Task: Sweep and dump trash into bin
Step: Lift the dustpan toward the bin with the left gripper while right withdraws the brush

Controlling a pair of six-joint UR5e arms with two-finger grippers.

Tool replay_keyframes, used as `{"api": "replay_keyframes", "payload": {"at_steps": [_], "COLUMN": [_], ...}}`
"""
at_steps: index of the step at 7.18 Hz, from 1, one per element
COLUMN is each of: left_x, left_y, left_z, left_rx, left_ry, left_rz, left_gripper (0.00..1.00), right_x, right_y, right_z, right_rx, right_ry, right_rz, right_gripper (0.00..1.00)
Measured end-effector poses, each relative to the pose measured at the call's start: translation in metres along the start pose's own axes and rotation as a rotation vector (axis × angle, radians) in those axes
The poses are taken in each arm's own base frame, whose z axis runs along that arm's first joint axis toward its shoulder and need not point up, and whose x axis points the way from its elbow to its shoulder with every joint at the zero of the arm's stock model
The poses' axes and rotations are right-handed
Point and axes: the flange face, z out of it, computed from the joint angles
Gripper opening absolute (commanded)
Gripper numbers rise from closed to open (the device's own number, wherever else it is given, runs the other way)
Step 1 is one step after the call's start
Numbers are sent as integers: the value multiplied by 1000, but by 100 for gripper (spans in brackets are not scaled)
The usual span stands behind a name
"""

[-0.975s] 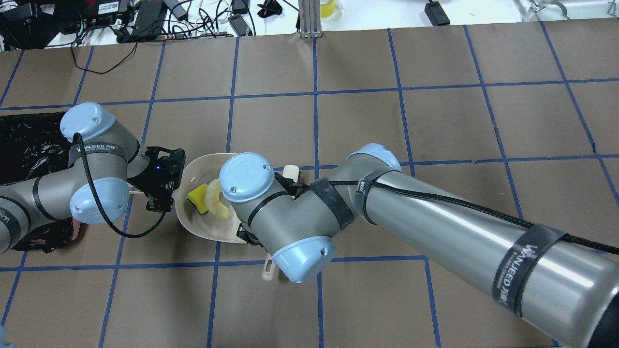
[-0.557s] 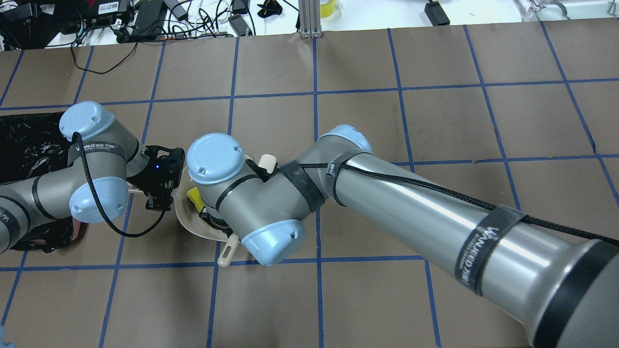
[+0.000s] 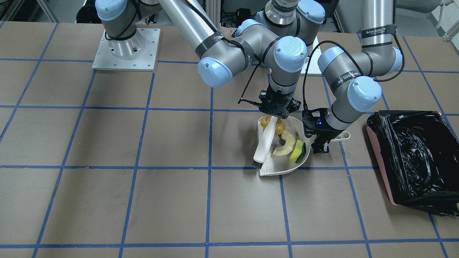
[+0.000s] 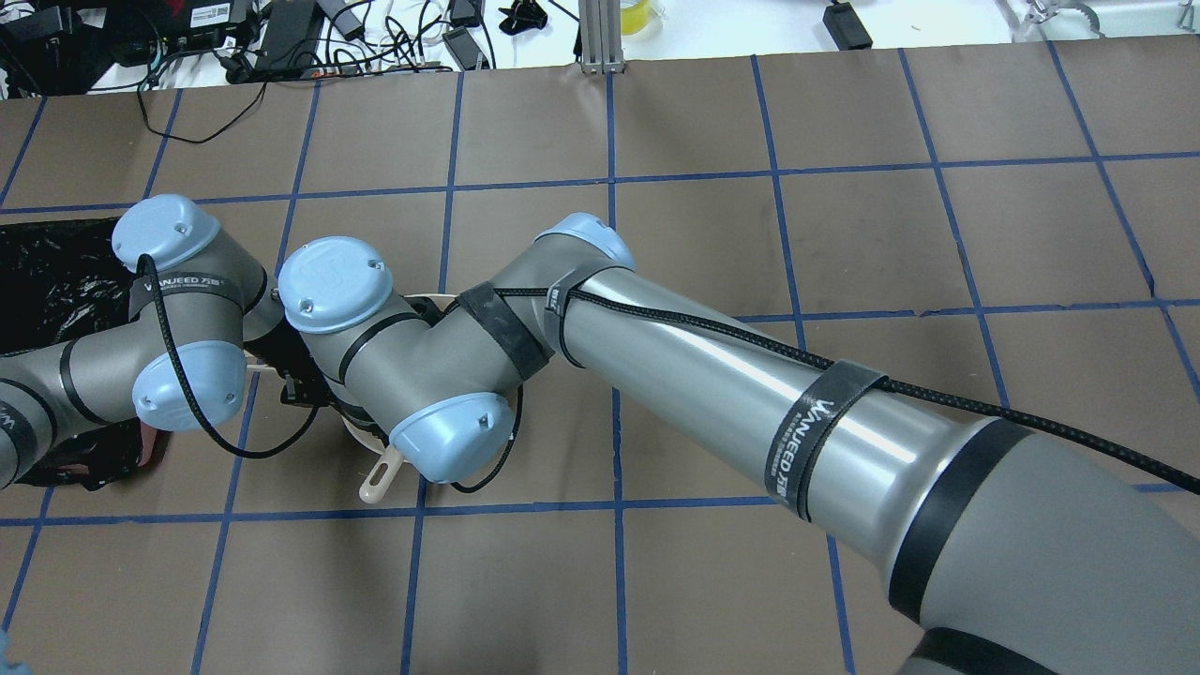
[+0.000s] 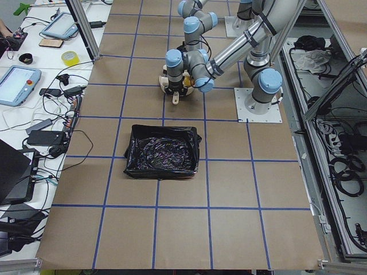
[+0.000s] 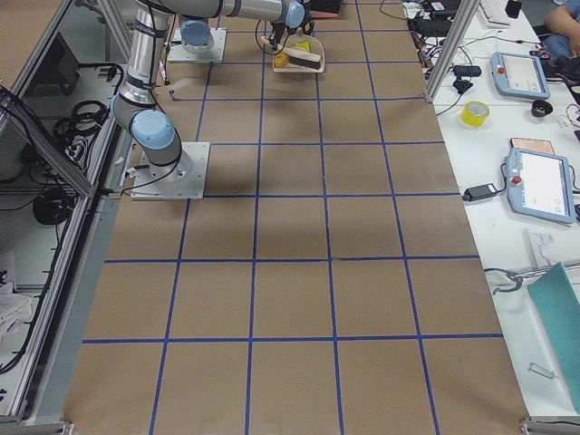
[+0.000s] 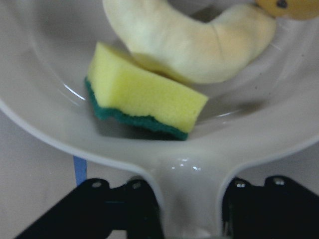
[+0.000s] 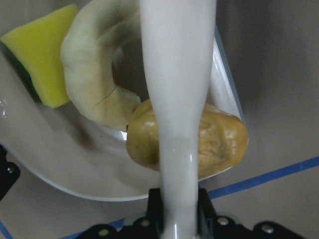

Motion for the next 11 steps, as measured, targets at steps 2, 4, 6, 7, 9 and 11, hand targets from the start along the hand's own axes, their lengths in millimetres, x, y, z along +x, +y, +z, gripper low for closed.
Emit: {"api": "replay_keyframes", "payload": {"at_steps": [2,4,6,7,9,11], "left_x": [-4,-6,-6,-5,-8,-23], "left_y": [1,6,35,50,73,111], "left_z": [-4,-7,-8,-9,-18,-63], "left_rx": [-2,7,88,128,203,286], "left_ry": [-10,-18,-37,-41,-38,-10], "left_rz": [2,-4,-66,-90,-133,-212], "left_gripper": [0,0,0,0,0,0], "right_x": [14,38,78,102,167,256], "right_y": [-13,-30,-74,-103,-168,-240], "right_z": [-31,-69,-104,-124,-161,-183], "right_rx": [11,26,64,74,75,44], "right_ry": [27,79,155,183,211,208], "right_rz": [10,-6,-80,-139,-229,-274], "right_gripper": [0,0,0,0,0,0]}}
